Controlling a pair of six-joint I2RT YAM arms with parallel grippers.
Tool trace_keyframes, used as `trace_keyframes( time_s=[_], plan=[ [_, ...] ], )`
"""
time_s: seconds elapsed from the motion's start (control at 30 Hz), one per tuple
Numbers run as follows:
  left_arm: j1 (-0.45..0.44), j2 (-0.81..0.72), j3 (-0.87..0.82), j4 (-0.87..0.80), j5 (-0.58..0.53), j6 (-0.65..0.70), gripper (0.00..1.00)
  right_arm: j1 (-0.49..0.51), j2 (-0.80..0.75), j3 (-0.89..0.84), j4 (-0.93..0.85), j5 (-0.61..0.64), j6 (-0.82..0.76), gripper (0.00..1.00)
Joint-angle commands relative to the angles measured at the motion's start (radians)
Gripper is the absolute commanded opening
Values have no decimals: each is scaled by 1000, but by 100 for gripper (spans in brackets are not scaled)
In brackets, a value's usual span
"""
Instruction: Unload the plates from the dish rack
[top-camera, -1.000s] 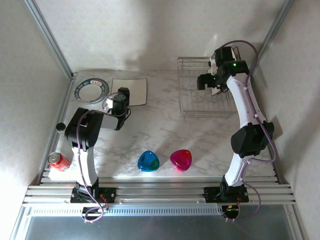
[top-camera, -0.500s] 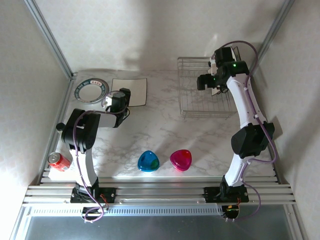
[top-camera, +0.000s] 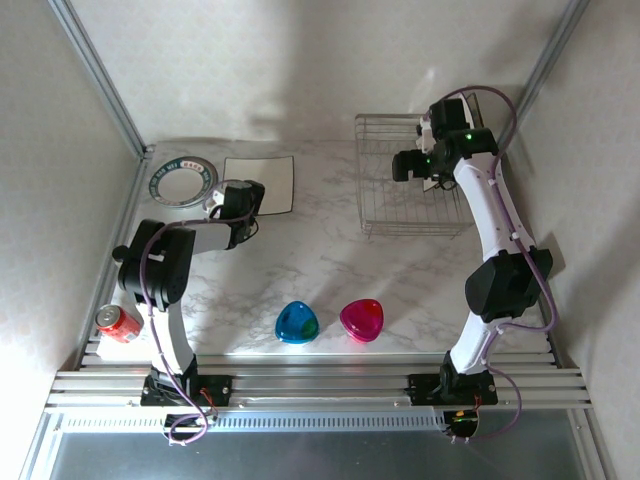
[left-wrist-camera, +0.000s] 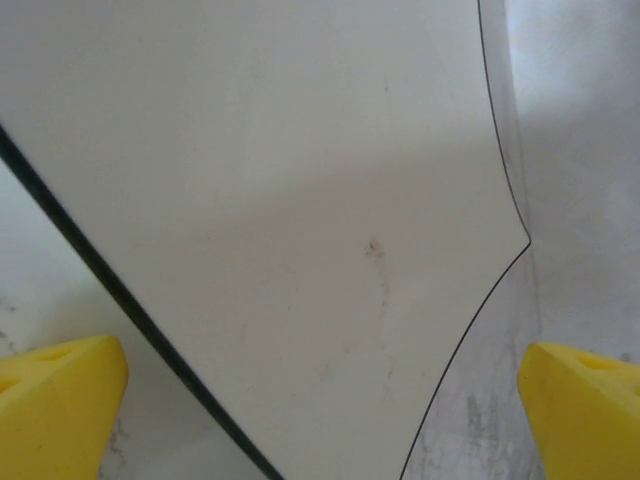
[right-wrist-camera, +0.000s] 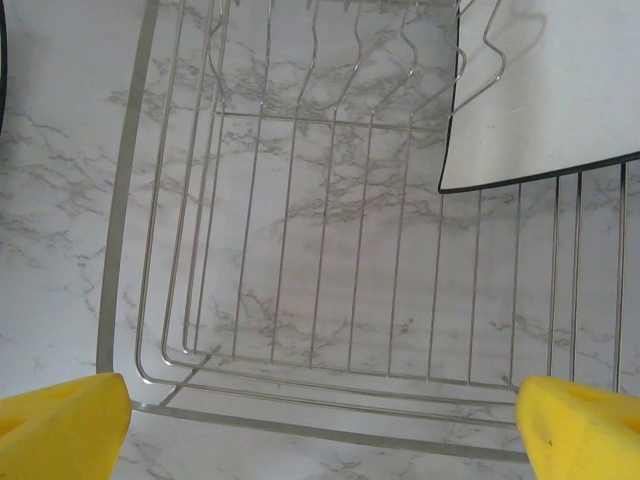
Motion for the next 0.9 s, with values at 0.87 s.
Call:
trace_keyframes(
  time_s=[0.87],
  plan=[
    [24, -100, 710, -1029, 32, 1253, 100, -153, 264, 514, -143, 136, -86, 99]
  ],
)
